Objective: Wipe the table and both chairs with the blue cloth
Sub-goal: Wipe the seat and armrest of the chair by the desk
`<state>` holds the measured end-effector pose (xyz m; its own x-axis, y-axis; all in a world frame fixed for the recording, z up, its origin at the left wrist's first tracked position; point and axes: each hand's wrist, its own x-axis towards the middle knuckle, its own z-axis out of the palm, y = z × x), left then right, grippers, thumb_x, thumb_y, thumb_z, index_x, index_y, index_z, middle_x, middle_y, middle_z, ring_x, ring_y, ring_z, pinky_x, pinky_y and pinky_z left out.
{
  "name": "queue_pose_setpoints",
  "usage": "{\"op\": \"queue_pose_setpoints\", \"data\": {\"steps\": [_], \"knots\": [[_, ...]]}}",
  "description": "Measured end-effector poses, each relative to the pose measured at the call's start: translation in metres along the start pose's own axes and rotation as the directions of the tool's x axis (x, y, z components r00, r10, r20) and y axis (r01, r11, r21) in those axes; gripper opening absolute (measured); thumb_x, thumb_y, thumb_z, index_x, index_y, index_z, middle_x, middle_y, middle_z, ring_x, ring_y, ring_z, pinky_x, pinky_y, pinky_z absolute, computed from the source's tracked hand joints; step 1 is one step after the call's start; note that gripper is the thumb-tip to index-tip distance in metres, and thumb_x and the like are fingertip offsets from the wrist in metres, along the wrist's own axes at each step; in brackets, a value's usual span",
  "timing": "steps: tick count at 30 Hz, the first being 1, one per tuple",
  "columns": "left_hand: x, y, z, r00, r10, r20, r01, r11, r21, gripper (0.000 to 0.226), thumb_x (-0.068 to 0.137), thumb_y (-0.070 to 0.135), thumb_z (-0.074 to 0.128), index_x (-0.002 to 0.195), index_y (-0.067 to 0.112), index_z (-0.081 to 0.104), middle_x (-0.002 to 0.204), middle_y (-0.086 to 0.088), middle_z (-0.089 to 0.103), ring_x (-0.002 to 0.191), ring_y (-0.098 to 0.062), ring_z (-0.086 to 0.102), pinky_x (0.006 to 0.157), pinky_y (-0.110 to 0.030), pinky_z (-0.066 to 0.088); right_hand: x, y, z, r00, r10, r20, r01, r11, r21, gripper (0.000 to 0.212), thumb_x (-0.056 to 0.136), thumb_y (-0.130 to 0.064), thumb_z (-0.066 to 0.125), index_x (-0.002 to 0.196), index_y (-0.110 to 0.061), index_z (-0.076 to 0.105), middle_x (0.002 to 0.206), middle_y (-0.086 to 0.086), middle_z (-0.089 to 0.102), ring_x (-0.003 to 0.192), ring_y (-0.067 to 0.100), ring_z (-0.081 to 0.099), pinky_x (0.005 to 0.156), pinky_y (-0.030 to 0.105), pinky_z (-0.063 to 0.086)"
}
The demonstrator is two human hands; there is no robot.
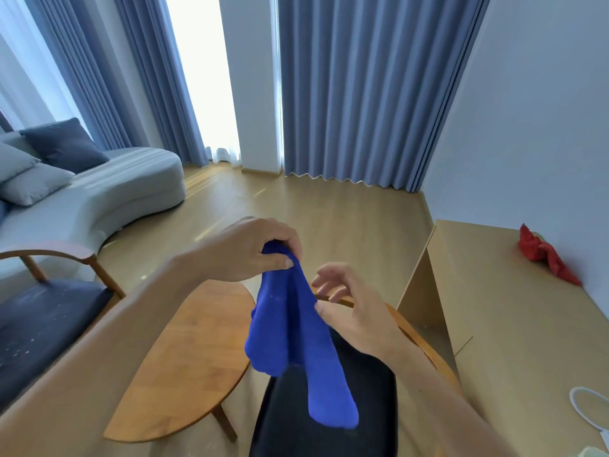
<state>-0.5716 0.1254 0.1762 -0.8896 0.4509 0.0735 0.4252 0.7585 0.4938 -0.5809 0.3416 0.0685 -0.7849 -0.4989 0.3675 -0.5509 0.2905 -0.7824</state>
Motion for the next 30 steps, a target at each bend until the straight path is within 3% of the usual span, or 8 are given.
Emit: {"op": "queue_pose_setpoints", "data": {"steps": [2,4,9,13,19,21,25,30], "knots": [[0.004,0.000,0.004,0.999,0.021,0.029,-0.022,1.000,0.012,0.021,0.089,0.017,0.062,0.087,0.037,0.064,0.089,0.022,0.063,0.106,0.000,0.045,0.087,-0.016,0.036,0.006,-0.017,-0.009,0.969,-0.241,-0.059,0.232,0.964,-0.126,0.029,0.087,-0.008,0.055,0.108,-0.027,0.049,0.105,-0.007,0.053,0.088,0.011,0.056,0.074,0.021,0.049],[0.008,0.001,0.008,0.998,0.045,0.033,-0.046,0.999,0.010,0.018,0.090,0.016,0.063,0.091,0.033,0.067,0.090,0.021,0.063,0.110,0.000,0.041,0.090,-0.019,0.037,0.011,-0.026,-0.018,0.895,-0.437,0.089,0.433,0.805,-0.404,0.030,0.087,-0.004,0.052,0.110,-0.023,0.052,0.106,-0.004,0.042,0.086,0.013,0.045,0.072,0.022,0.043],[0.018,0.005,0.006,0.994,0.093,0.056,-0.092,0.996,-0.016,0.017,0.090,0.014,0.063,0.092,0.030,0.068,0.092,0.018,0.063,0.107,-0.001,0.042,0.088,-0.008,0.032,0.022,-0.016,-0.027,0.717,-0.596,0.362,0.642,0.362,-0.675,0.032,0.076,0.004,0.065,0.100,-0.018,0.069,0.093,0.001,0.034,0.081,0.017,0.035,0.074,0.028,0.033],[0.029,0.007,0.010,0.986,0.167,0.024,-0.167,0.986,-0.021,0.014,0.089,0.012,0.066,0.091,0.025,0.068,0.091,0.009,0.066,0.095,-0.008,0.052,0.086,-0.017,0.038,0.033,-0.016,-0.032,0.622,-0.656,0.428,0.686,0.193,-0.701,0.017,0.085,0.000,0.060,0.081,-0.016,0.065,0.090,0.001,0.049,0.082,0.018,0.043,0.073,0.031,0.040],[0.017,-0.025,0.053,0.890,-0.235,-0.390,0.105,0.939,-0.326,0.024,0.083,0.010,0.067,0.090,0.033,0.061,0.093,0.012,0.063,0.093,-0.004,0.059,0.079,-0.024,0.046,0.052,-0.018,-0.048,0.661,-0.588,0.466,0.675,0.195,-0.711,0.013,0.083,-0.009,0.058,0.075,-0.015,0.067,0.103,-0.002,0.062,0.108,0.022,0.048,0.091,0.035,0.037],[0.002,-0.035,0.086,0.913,-0.325,-0.248,0.188,0.872,-0.452,0.016,0.073,0.014,0.065,0.077,0.030,0.064,0.079,0.008,0.067,0.081,-0.008,0.062,0.073,-0.028,0.046,0.054,-0.019,-0.051,0.685,-0.550,0.477,0.675,0.234,-0.700,0.011,0.079,-0.009,0.057,0.075,-0.013,0.066,0.102,-0.004,0.063,0.108,0.022,0.049,0.090,0.036,0.039],[-0.016,-0.033,0.136,0.950,-0.303,0.072,0.301,0.834,-0.463,0.027,0.072,0.037,0.063,0.092,0.018,0.064,0.089,0.002,0.067,0.083,-0.015,0.062,0.080,-0.036,0.049,0.058,-0.024,-0.058,0.742,-0.463,0.484,0.655,0.350,-0.670,0.008,0.072,-0.009,0.059,0.075,-0.013,0.065,0.093,-0.005,0.066,0.104,0.020,0.053,0.090,0.036,0.040],[-0.016,-0.039,0.157,0.939,-0.345,0.001,0.330,0.898,-0.293,0.018,0.085,0.033,0.051,0.091,0.020,0.062,0.082,0.004,0.066,0.074,-0.011,0.059,0.073,-0.036,0.050,0.056,-0.018,-0.072,0.836,-0.316,0.449,0.547,0.419,-0.725,0.011,0.077,-0.015,0.053,0.074,-0.017,0.064,0.076,-0.006,0.064,0.094,0.015,0.055,0.091,0.030,0.034]]}}
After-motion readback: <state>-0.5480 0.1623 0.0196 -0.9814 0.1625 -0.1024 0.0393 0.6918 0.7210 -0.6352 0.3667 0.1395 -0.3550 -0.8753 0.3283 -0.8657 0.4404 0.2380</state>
